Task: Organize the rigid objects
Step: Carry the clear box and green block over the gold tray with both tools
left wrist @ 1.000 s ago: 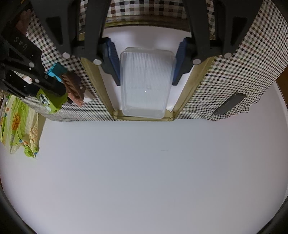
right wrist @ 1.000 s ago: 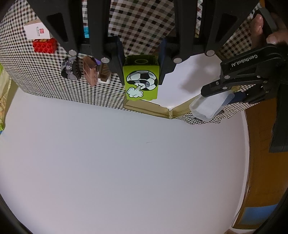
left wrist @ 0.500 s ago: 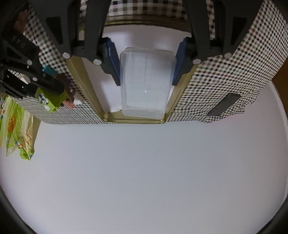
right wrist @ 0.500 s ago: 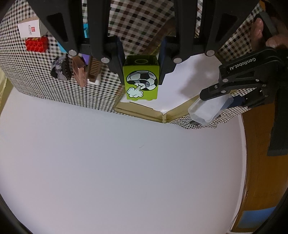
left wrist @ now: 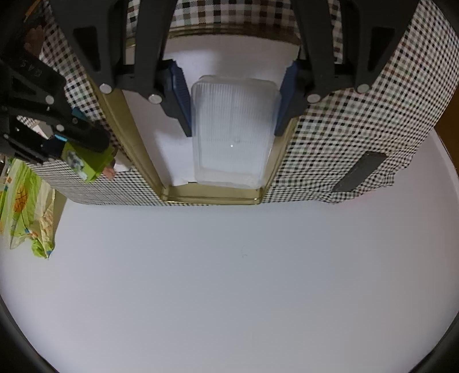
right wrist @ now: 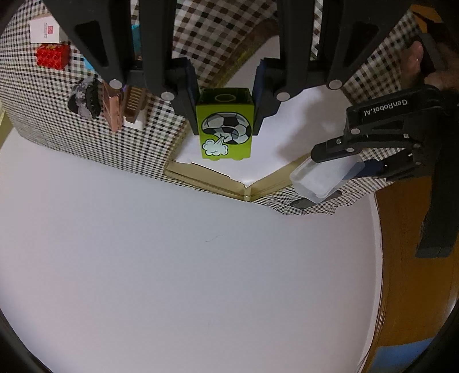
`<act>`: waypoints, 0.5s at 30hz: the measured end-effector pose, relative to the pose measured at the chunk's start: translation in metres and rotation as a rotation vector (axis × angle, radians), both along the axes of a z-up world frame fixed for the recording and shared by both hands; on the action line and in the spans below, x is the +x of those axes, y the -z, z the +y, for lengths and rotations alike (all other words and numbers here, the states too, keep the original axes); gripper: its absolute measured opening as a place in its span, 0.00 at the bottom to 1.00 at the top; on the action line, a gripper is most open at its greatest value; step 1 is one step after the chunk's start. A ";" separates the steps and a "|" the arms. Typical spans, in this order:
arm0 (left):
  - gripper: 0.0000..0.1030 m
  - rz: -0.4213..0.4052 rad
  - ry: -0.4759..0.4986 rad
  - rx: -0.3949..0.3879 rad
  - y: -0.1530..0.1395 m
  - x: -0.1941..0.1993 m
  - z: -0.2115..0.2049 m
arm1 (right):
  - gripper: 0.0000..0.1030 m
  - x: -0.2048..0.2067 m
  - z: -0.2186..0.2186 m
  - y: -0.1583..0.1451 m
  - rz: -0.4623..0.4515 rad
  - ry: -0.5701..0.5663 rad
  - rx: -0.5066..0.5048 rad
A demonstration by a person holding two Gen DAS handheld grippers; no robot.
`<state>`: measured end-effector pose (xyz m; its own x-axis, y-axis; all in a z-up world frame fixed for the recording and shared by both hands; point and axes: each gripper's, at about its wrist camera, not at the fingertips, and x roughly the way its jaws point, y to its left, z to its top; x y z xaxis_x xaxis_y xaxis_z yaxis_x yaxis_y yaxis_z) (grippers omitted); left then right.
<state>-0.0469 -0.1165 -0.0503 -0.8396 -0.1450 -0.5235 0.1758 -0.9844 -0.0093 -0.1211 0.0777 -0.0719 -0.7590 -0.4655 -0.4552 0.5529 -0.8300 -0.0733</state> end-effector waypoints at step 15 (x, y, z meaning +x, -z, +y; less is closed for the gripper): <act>0.52 -0.170 0.042 0.040 -0.013 -0.062 -0.026 | 0.33 -0.052 -0.031 -0.011 -0.184 -0.052 0.045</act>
<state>-0.1085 -0.1425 -0.0375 -0.7435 -0.0874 -0.6630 0.1366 -0.9904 -0.0227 -0.1727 0.0468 -0.0613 -0.6364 -0.4782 -0.6053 0.6025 -0.7981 -0.0030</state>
